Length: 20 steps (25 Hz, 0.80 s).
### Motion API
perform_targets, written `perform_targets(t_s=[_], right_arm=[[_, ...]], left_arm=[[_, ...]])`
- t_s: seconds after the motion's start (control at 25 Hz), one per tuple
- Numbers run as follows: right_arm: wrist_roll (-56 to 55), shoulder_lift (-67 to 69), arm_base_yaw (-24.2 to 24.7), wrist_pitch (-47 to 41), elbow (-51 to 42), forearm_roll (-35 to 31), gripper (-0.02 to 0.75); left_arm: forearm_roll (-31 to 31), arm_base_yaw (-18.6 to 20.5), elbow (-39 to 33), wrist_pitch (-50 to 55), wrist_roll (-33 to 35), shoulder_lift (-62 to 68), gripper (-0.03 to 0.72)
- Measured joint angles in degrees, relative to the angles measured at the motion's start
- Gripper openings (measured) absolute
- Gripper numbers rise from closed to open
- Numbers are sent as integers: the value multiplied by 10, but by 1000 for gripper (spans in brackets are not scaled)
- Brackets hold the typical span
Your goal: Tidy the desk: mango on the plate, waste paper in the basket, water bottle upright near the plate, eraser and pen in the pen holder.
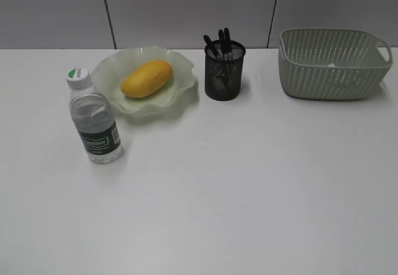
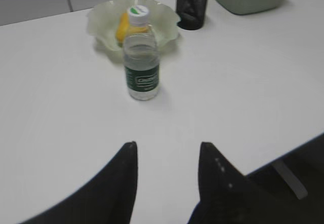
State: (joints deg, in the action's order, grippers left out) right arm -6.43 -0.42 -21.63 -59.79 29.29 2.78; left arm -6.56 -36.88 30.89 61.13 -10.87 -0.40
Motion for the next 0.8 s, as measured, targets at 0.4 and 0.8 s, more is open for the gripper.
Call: perform_targets(t_s=[0.4,0.8], right_arm=[[0,-1,197,0,0,-1,312],[0,-1,200,0,-1,-3,312]], left_arm=[[1,267,0,-2,1,0,293],[1,269,0,-3,1,0,247]])
